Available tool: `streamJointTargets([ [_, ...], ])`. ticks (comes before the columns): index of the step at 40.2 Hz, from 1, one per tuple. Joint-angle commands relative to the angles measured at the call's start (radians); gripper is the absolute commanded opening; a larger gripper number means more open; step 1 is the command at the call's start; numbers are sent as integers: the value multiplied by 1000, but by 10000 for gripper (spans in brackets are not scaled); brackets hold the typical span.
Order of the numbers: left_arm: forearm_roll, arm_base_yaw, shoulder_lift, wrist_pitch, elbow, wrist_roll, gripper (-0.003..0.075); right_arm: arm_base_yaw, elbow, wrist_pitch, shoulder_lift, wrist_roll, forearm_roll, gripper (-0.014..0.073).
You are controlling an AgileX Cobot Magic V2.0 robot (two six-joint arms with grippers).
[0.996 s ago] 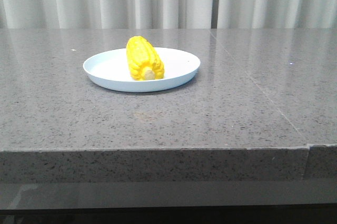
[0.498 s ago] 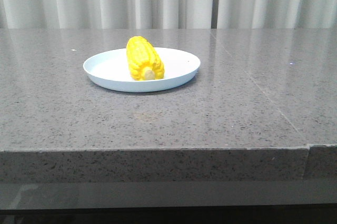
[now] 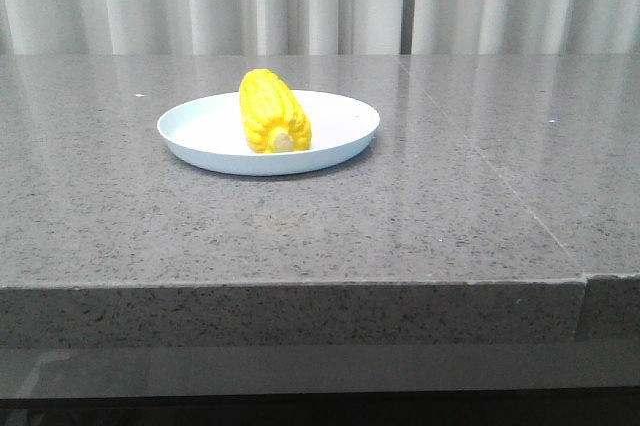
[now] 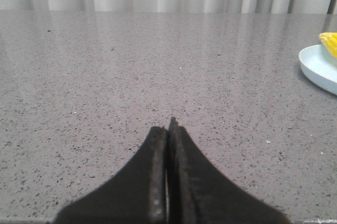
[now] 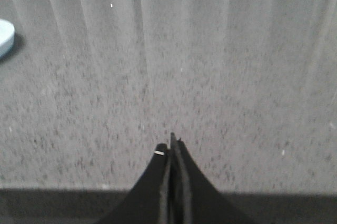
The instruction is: Place corn on plate with both arms
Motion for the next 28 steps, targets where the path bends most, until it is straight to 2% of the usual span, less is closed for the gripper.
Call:
streamJointTargets([
  [1,-11,0,-21,-84,2,0,-20,-6,4,-66,-29,-8,-1,-90],
  [28,-11,0,-19,-84,2,0,-20,-6,4,-61,-34,-8,-1,-90],
])
